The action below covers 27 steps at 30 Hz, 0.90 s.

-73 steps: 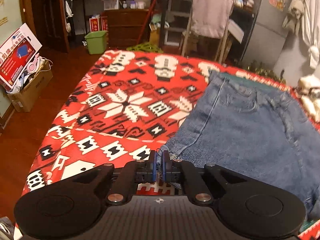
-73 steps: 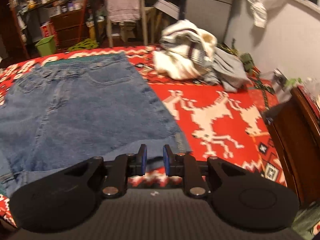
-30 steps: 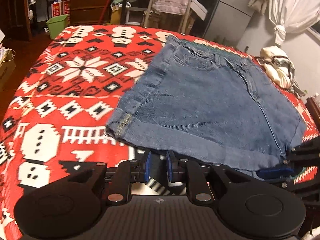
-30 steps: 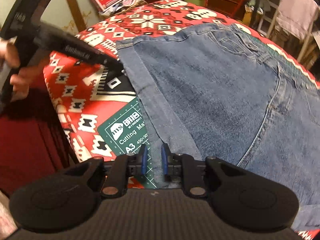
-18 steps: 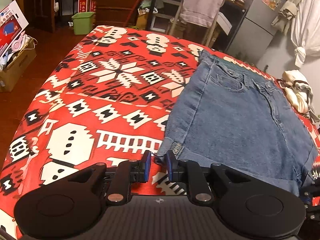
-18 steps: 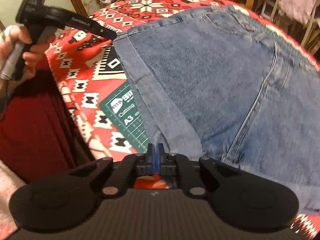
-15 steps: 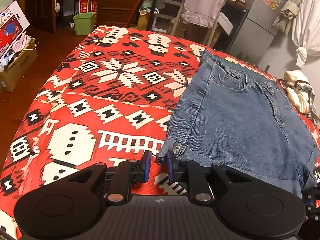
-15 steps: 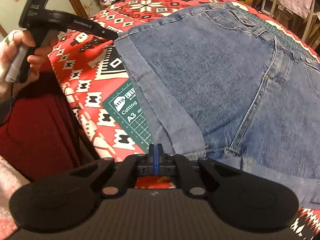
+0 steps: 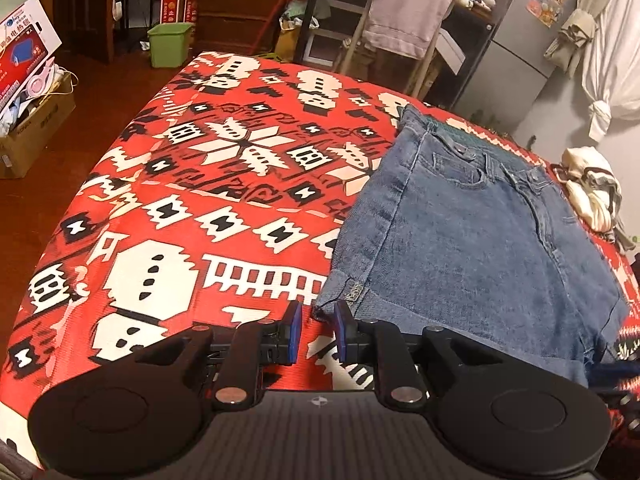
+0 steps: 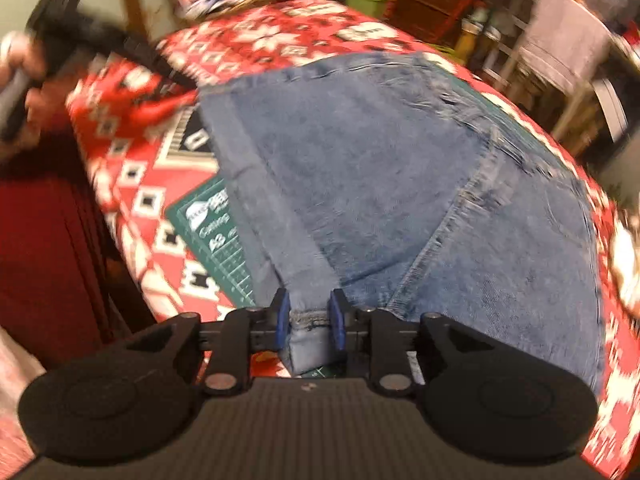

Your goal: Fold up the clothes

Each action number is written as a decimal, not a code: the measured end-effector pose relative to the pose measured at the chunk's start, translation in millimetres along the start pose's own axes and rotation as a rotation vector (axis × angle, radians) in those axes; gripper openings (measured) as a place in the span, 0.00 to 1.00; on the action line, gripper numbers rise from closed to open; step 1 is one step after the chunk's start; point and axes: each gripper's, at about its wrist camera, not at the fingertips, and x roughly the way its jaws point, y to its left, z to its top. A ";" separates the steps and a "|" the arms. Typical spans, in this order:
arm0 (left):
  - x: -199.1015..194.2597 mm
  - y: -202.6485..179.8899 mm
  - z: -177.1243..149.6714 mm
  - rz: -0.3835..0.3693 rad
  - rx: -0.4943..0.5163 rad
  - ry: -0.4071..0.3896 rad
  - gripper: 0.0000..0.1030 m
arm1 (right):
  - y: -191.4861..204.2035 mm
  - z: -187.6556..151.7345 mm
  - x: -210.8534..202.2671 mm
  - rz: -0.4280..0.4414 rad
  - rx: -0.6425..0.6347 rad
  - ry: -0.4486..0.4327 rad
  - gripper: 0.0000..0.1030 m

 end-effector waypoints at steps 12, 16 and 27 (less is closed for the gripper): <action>-9.0 -15.5 -9.4 -0.035 0.030 0.003 0.20 | 14.9 2.7 7.6 -0.052 -0.130 0.039 0.05; -9.6 -21.4 -14.2 -0.049 0.039 0.009 0.20 | -11.6 -1.4 0.1 0.054 0.103 0.024 0.04; -9.5 -50.6 -35.8 -0.152 0.064 0.067 0.20 | -14.7 -5.9 -0.5 0.116 0.157 0.005 0.04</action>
